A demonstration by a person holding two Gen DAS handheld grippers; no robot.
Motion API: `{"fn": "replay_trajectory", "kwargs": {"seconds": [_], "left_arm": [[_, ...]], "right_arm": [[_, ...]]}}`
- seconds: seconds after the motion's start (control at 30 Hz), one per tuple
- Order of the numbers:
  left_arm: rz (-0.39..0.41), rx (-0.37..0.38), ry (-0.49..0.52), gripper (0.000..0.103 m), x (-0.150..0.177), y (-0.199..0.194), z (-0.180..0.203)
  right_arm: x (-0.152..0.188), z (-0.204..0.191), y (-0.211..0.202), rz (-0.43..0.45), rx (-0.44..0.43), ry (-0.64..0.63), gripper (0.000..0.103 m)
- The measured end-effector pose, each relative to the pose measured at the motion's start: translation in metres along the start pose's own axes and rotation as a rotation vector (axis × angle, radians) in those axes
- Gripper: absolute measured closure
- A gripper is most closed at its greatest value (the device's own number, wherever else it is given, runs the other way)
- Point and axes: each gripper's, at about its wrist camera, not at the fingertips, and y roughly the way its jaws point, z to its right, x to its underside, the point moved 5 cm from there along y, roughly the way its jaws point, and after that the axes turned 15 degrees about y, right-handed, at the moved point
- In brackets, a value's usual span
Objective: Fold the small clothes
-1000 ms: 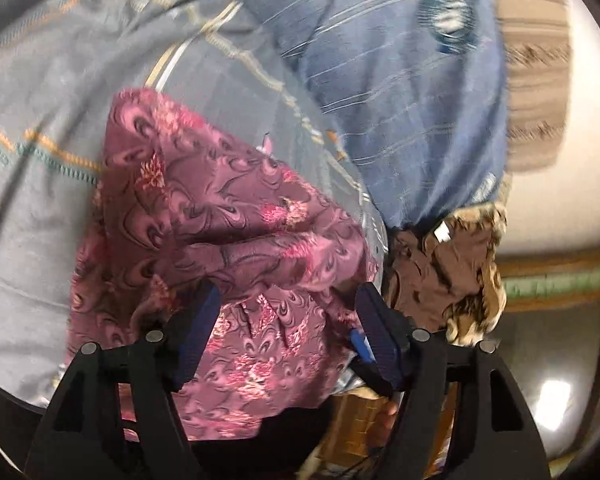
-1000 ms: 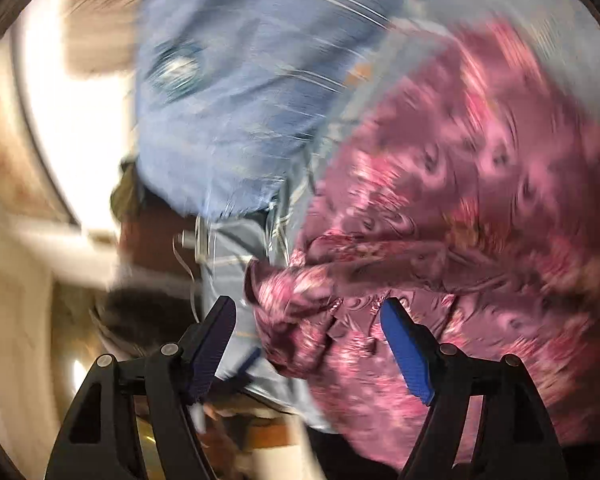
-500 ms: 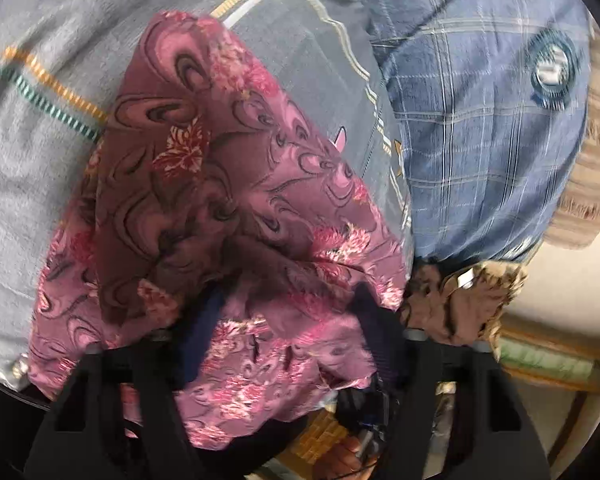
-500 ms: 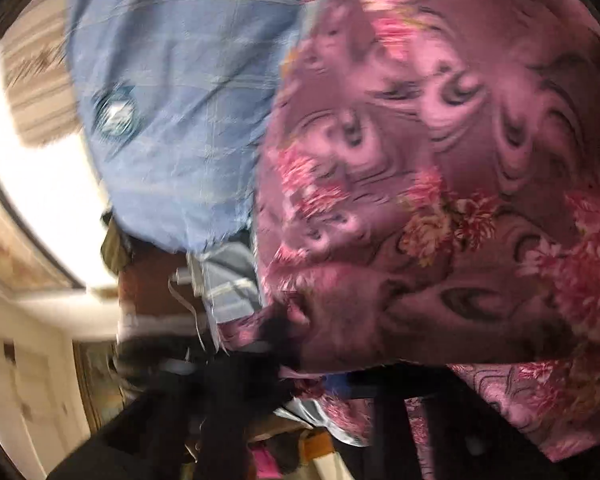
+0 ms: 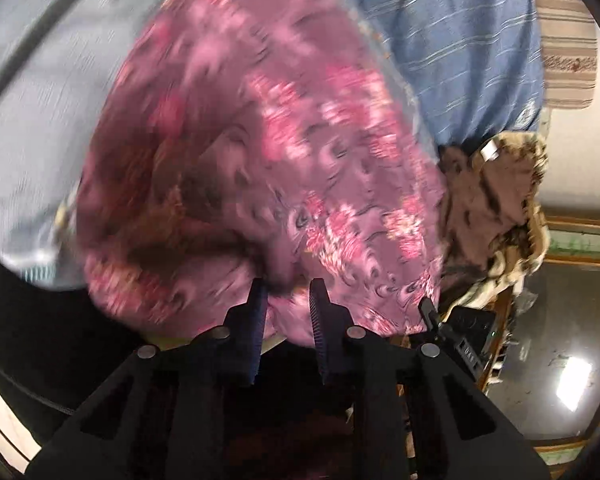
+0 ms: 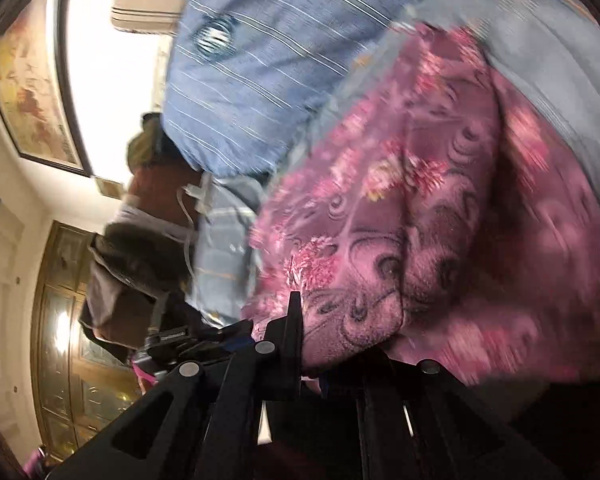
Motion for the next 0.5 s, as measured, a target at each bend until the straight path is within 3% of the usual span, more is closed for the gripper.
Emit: {"fn": "replay_trajectory", "kwargs": {"seconds": [0.07, 0.13, 0.2, 0.23, 0.27, 0.3, 0.37, 0.43, 0.5], "left_arm": [[-0.023, -0.007, -0.046, 0.085, 0.009, 0.011, -0.018], [-0.023, 0.054, -0.096, 0.087, 0.014, 0.012, -0.034], [0.039, 0.078, -0.060, 0.087, 0.010, -0.006, -0.035], [0.083, 0.081, -0.026, 0.086, 0.008, -0.019, -0.034], [0.114, 0.079, -0.002, 0.077, 0.007, -0.028, -0.033], [0.160, 0.071, 0.025, 0.055, 0.003, -0.041, -0.034], [0.223, 0.053, 0.032, 0.032, -0.004, -0.051, -0.038], [0.237, 0.054, 0.024, 0.032, -0.012, -0.046, -0.045], [0.194, 0.102, 0.002, 0.032, -0.019, -0.025, -0.049]], "right_arm": [[0.003, 0.022, 0.005, -0.010, 0.037, 0.045, 0.098], [0.000, 0.038, 0.011, -0.002, 0.074, 0.078, 0.098], [-0.002, 0.046, 0.011, 0.019, 0.117, 0.072, 0.097], [-0.002, 0.045, 0.011, 0.023, 0.116, 0.064, 0.091], [-0.002, 0.042, 0.011, 0.023, 0.117, 0.051, 0.091], [-0.002, 0.038, 0.010, 0.028, 0.124, 0.033, 0.089], [-0.002, 0.032, 0.009, 0.036, 0.134, 0.001, 0.078], [-0.004, 0.032, 0.008, 0.053, 0.138, 0.000, 0.063], [-0.008, 0.034, 0.008, 0.065, 0.137, 0.015, 0.063]]}}
